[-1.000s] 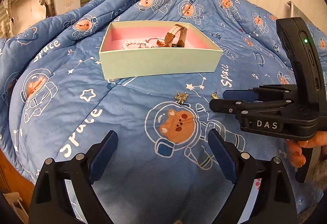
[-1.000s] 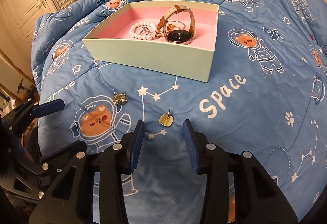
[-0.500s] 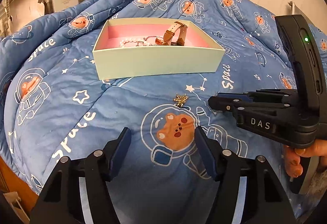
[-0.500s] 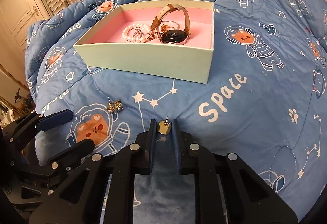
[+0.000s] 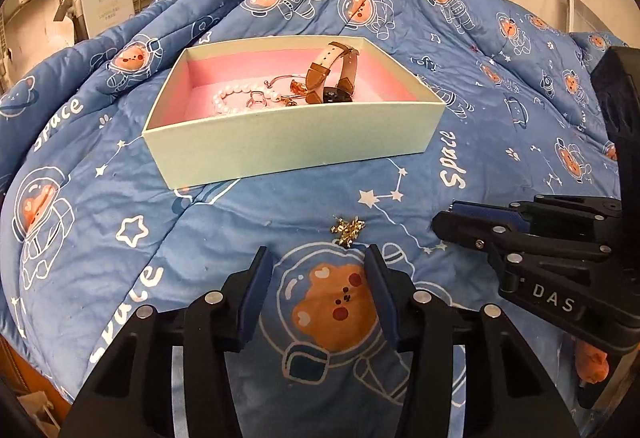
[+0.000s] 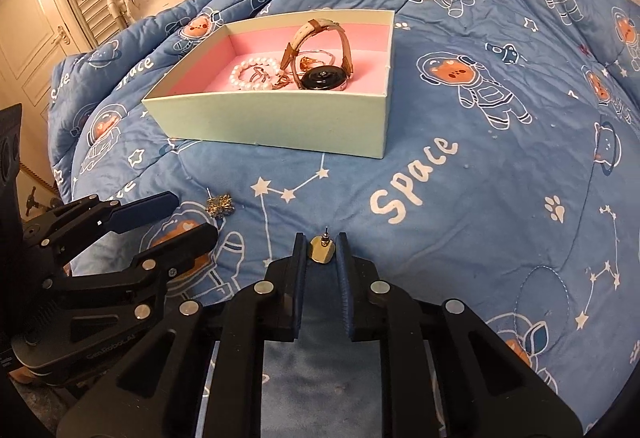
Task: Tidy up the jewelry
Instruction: 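Grasp the gold square earring with the right tool while the left tool grasps the gold flower earring, then carry the square earring and flower earring over the pink box and lower them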
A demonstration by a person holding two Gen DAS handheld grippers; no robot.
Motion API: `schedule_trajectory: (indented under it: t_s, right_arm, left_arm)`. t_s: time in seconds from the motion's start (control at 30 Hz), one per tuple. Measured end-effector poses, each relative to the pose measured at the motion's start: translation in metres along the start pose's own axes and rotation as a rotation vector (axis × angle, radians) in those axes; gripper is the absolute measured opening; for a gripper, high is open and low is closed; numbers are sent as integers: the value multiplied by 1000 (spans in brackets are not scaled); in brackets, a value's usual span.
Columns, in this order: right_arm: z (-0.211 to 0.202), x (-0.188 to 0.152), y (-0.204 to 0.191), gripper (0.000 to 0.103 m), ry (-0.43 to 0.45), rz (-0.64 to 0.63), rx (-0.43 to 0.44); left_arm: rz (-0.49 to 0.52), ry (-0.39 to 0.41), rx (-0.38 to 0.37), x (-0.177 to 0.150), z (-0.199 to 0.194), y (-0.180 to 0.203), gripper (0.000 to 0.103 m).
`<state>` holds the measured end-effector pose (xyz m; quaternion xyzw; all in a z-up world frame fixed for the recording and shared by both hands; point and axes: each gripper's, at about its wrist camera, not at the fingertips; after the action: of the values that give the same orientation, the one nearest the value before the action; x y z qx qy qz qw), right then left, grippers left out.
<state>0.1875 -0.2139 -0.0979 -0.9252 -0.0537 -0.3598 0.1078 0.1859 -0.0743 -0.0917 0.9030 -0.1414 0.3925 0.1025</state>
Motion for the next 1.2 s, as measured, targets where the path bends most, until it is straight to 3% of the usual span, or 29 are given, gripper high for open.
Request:
schedule_trajectory:
  t_s: [0.13,0.3,0.73,1.2]
  right_arm:
    - [-8,-4,7,15,17,18,-23]
    - [-10,-7,15,16,10,29,-36]
    - [-12,-7,15,15,1,28,-24]
    - [-22,-2,9,16,-29,65,105]
  left_arm:
    - [18,-7,3,8,10,6,36]
    - [33,-14,-12,16,19,15,18]
    - [15,-5,-46,15,11,17,17]
    - [-32,18,-70,9,-24,3,17]
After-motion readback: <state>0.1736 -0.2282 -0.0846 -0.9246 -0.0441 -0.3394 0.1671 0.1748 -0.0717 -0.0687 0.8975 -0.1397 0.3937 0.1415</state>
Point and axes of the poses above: each gripper's, at about its wrist camera, not at the fingertips, and z roughly the way its jaws point, y to its right, x to its top, and after that the axes turned 9 degrees about y, right-handed
